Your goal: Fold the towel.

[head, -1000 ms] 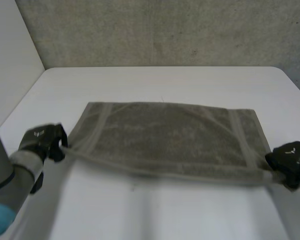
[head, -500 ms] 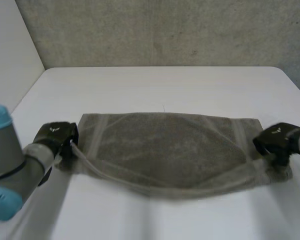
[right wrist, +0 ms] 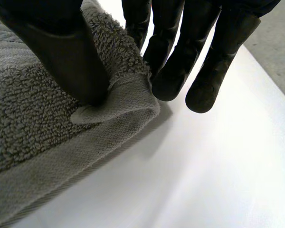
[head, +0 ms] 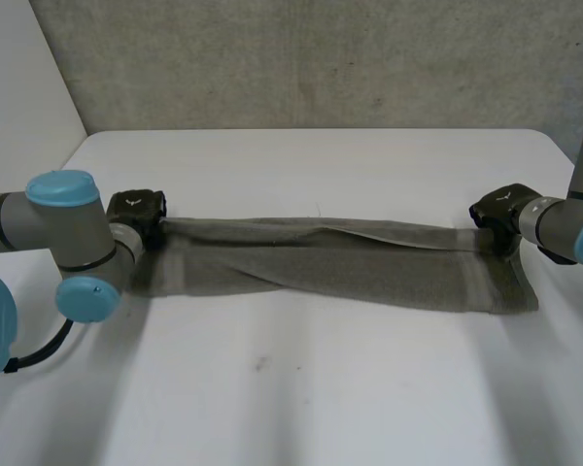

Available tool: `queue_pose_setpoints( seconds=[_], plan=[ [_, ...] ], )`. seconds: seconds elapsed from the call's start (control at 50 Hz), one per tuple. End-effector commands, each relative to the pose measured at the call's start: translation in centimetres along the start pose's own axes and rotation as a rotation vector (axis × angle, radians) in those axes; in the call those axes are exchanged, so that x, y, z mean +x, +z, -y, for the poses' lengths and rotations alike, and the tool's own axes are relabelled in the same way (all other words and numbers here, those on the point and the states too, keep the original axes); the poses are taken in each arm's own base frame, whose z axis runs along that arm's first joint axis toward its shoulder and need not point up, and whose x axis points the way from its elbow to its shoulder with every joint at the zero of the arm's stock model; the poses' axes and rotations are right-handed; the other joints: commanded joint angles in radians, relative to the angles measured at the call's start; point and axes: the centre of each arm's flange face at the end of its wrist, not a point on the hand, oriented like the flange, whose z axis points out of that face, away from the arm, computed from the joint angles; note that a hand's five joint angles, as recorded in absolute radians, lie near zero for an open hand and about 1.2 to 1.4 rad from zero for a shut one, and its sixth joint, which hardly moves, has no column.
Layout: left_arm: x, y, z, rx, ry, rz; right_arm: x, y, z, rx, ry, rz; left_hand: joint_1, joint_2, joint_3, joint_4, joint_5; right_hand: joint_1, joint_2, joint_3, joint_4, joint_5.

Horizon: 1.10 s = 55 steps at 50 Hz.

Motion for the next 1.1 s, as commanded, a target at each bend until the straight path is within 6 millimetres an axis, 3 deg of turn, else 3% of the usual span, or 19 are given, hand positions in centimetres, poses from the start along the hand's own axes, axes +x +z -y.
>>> queue_pose_setpoints(
  seconds=[0.02,0.46,0.48,0.5,0.52,0.54,0.56,0.66,0.68,0.7,0.76,0.8,0.82,0.84,0.86,0.9,0.98,1.1],
  plan=[
    [0.0,1.2,0.2,0.029,0.000,0.006,0.6,0.8,0.1,0.003,0.005,-0.046,0.201,0.178,0.178,0.177,0.201,0.042,0.062,0.053,0.058,0.306],
    [0.1,3.6,0.5,0.095,0.001,0.005,1.1,1.5,0.3,0.036,0.008,-0.079,0.201,0.178,0.178,0.177,0.201,0.042,0.062,0.053,0.058,0.306],
    [0.1,3.6,0.5,0.095,0.001,0.005,1.1,1.5,0.4,0.038,0.009,-0.083,0.201,0.178,0.178,0.177,0.201,-0.334,-0.315,-0.324,-0.319,-0.071],
    [0.1,3.6,0.4,0.093,0.001,0.004,1.1,1.5,0.4,0.038,0.009,-0.083,-0.144,-0.168,-0.167,-0.168,-0.144,-0.338,-0.319,-0.328,-0.323,-0.075],
    [0.1,3.6,0.4,0.093,0.001,0.004,1.2,1.5,0.4,0.043,0.009,-0.089,-0.148,-0.171,-0.170,-0.172,-0.148,-1.033,-1.014,-1.022,-1.018,-0.769],
    [0.1,3.6,0.4,0.093,-0.001,0.006,1.2,1.5,0.4,0.043,0.009,-0.089,-0.691,-0.715,-0.714,-0.715,-0.691,-1.040,-1.021,-1.029,-1.025,-0.776],
    [0.1,3.5,0.5,0.093,0.000,0.006,1.5,1.5,0.6,0.051,0.010,-0.108,-1.021,-1.044,-1.043,-1.044,-1.021,-1.179,-1.160,-1.169,-1.164,-0.916],
    [0.6,2.9,2.3,0.127,-0.016,-0.003,3.8,1.0,2.5,0.118,0.067,-0.229,-1.017,-1.040,-1.040,-1.041,-1.017,-1.179,-1.160,-1.169,-1.164,-0.916],
    [0.7,2.4,3.8,0.157,-0.029,-0.005,4.9,0.2,3.7,0.158,0.098,-0.267,-1.017,-1.040,-1.040,-1.041,-1.017,-1.179,-1.160,-1.169,-1.164,-0.916],
    [0.7,2.4,3.8,0.157,-0.029,-0.005,5.8,-1.0,5.1,0.201,0.132,-0.295,-1.017,-1.040,-1.040,-1.041,-1.017,-1.179,-1.160,-1.169,-1.164,-0.916],
    [0.2,1.2,7.1,0.219,-0.078,-0.002,7.0,-2.4,6.5,0.249,0.167,-0.322,-1.017,-1.040,-1.040,-1.041,-1.017,-1.179,-1.160,-1.169,-1.164,-0.916],
    [0.0,0.5,8.2,0.239,-0.101,-0.003,8.9,-5.3,8.8,0.333,0.225,-0.367,-1.017,-1.040,-1.040,-1.041,-1.017,-1.179,-1.160,-1.169,-1.164,-0.916],
    [-0.3,-0.3,9.5,0.261,-0.124,-0.005,8.9,-5.3,8.9,0.334,0.226,-0.367,-1.017,-1.040,-1.040,-1.041,-1.017,-1.179,-1.160,-1.169,-1.164,-0.916],
    [-0.5,-1.4,10.9,0.285,-0.143,-0.008,9.6,-6.8,9.9,0.373,0.244,-0.381,-1.017,-1.040,-1.040,-1.041,-1.017,-1.179,-1.160,-1.169,-1.164,-0.916],
    [-0.5,-1.4,10.9,0.285,-0.143,-0.008,9.9,-7.9,10.7,0.401,0.259,-0.382,-1.017,-1.040,-1.040,-1.041,-1.017,-1.179,-1.160,-1.169,-1.164,-0.916],
    [-0.7,-3.2,12.5,0.307,-0.157,-0.012,10.0,-9.0,11.2,0.414,0.268,-0.377,-1.017,-1.040,-1.040,-1.041,-1.017,-1.179,-1.160,-1.169,-1.164,-0.916],
    [-0.3,-5.0,13.4,0.312,-0.155,-0.025,9.4,-10.3,11.2,0.402,0.264,-0.344,-1.017,-1.040,-1.040,-1.041,-1.017,-1.179,-1.160,-1.169,-1.164,-0.916],
    [0.8,-8.5,12.3,0.248,-0.143,-0.060,6.4,-12.2,9.7,0.344,0.240,-0.210,-0.976,-0.999,-0.999,-1.000,-0.976,-1.179,-1.160,-1.169,-1.164,-0.916]
  ],
)
